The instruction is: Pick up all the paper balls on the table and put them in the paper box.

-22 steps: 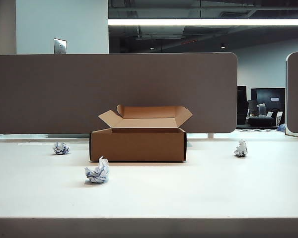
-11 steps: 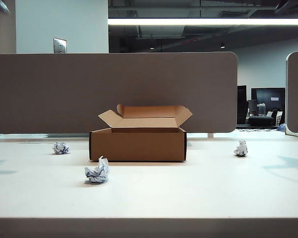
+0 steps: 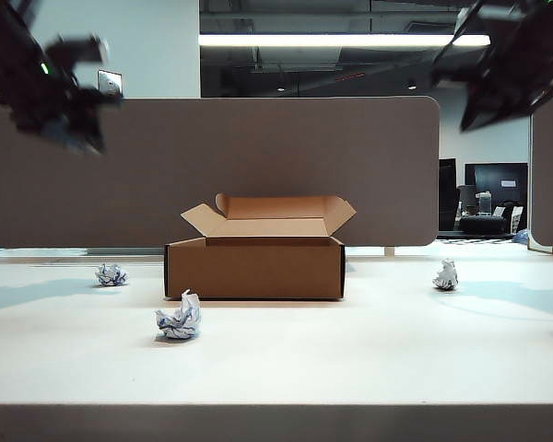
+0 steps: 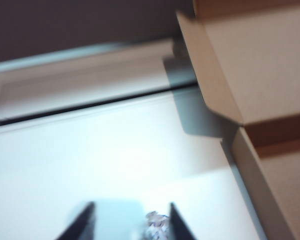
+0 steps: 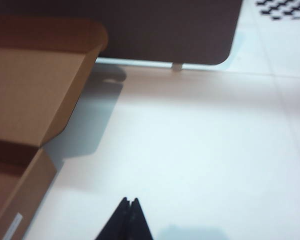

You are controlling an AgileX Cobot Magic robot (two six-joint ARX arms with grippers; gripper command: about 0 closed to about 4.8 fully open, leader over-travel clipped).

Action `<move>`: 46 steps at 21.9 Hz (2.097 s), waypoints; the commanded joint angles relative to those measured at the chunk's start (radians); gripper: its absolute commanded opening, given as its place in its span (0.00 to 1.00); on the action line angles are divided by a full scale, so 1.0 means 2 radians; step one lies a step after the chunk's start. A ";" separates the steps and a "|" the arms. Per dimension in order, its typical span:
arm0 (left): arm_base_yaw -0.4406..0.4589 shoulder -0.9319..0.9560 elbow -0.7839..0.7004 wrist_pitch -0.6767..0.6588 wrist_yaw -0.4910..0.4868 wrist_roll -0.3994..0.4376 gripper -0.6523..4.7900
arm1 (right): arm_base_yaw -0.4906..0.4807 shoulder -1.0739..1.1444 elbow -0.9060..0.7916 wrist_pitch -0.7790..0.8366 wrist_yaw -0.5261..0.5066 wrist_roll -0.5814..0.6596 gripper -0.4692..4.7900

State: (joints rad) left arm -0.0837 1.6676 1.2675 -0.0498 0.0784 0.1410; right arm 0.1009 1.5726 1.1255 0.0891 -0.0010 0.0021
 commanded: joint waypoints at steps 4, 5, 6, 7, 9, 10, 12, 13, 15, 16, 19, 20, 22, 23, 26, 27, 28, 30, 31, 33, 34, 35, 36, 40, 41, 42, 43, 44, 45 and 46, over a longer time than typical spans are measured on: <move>0.002 0.093 0.064 0.001 0.017 -0.008 0.49 | 0.017 0.078 0.038 -0.030 0.003 0.015 0.57; 0.004 0.115 0.081 -0.004 0.017 -0.013 0.54 | 0.019 0.096 0.050 -0.046 0.005 0.025 0.61; 0.006 0.127 0.092 -0.012 0.019 -0.013 0.56 | 0.021 0.106 0.059 -0.060 0.016 0.027 0.62; 0.006 0.148 0.113 -0.035 0.020 -0.015 0.57 | 0.023 0.119 0.069 -0.078 0.028 0.027 0.63; 0.006 0.167 0.134 -0.061 0.019 -0.015 0.57 | 0.023 0.127 0.073 -0.088 0.035 0.027 0.63; 0.006 0.177 0.146 -0.079 0.019 -0.017 0.57 | 0.023 0.129 0.073 -0.089 0.035 0.027 0.63; 0.006 0.196 0.166 -0.101 0.020 -0.024 0.57 | 0.023 0.131 0.073 -0.091 0.035 0.027 0.63; 0.006 0.209 0.180 -0.113 0.024 -0.024 0.57 | 0.023 0.133 0.073 -0.093 0.035 0.027 0.63; 0.006 0.224 0.200 -0.130 0.039 -0.034 0.57 | 0.023 0.135 0.073 -0.102 0.035 0.027 0.63; 0.006 0.234 0.216 -0.147 0.041 -0.037 0.57 | 0.023 0.135 0.073 -0.108 0.035 0.027 0.63; 0.006 0.242 0.228 -0.164 0.040 -0.038 0.57 | 0.023 0.138 0.074 -0.110 0.032 0.029 0.64; 0.006 0.242 0.228 -0.167 0.040 -0.038 0.57 | 0.023 0.138 0.074 -0.110 0.028 0.029 0.64; 0.006 0.243 0.228 -0.184 0.040 -0.038 0.57 | 0.023 0.142 0.080 -0.128 0.021 0.043 0.64; 0.006 0.244 0.228 -0.192 0.040 -0.037 0.57 | 0.023 0.150 0.091 -0.146 0.013 0.049 0.64; 0.005 0.250 0.228 -0.193 0.040 -0.037 0.58 | 0.023 0.169 0.113 -0.172 0.010 0.049 0.64; 0.004 0.251 0.228 -0.196 0.040 -0.037 0.58 | 0.023 0.173 0.118 -0.175 0.010 0.049 0.64; 0.004 0.253 0.228 -0.200 0.040 -0.037 0.58 | 0.023 0.176 0.122 -0.178 0.010 0.050 0.64; 0.001 0.260 0.229 -0.214 0.031 -0.035 0.58 | 0.023 0.183 0.134 -0.187 0.010 0.049 0.64; 0.001 0.262 0.229 -0.213 0.031 -0.035 0.58 | 0.022 0.184 0.137 -0.189 0.010 0.049 0.64; 0.001 0.265 0.230 -0.212 0.032 -0.035 0.58 | 0.022 0.184 0.139 -0.188 0.010 0.049 0.64; 0.001 0.266 0.230 -0.212 0.032 -0.035 0.58 | 0.021 0.184 0.139 -0.189 0.007 0.049 0.64; 0.001 0.266 0.230 -0.212 0.032 -0.035 0.58 | 0.020 0.184 0.139 -0.189 -0.001 0.049 0.64; 0.001 0.267 0.230 -0.212 0.032 -0.035 0.58 | 0.019 0.185 0.139 -0.189 -0.002 0.049 0.64; 0.001 0.267 0.230 -0.212 0.032 -0.035 0.58 | 0.010 0.193 0.144 -0.192 -0.031 0.050 0.63; 0.001 0.267 0.230 -0.213 0.032 -0.035 0.58 | 0.009 0.196 0.148 -0.196 -0.037 0.051 0.63; 0.001 0.267 0.230 -0.214 0.032 -0.035 0.57 | 0.009 0.201 0.154 -0.203 -0.043 0.051 0.63; 0.001 0.267 0.230 -0.216 0.032 -0.035 0.57 | 0.007 0.204 0.158 -0.209 -0.048 0.051 0.63; 0.001 0.267 0.230 -0.218 0.032 -0.035 0.57 | 0.007 0.208 0.163 -0.216 -0.054 0.051 0.63; 0.001 0.267 0.230 -0.222 0.032 -0.035 0.57 | 0.007 0.215 0.172 -0.231 -0.053 0.051 0.63; 0.001 0.268 0.230 -0.225 0.032 -0.035 0.57 | 0.007 0.216 0.174 -0.237 -0.051 0.051 0.63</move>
State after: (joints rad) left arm -0.0845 2.2032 1.7248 -0.4854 0.1459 0.0708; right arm 0.1127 2.0102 1.4681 -0.3771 -0.0994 0.1013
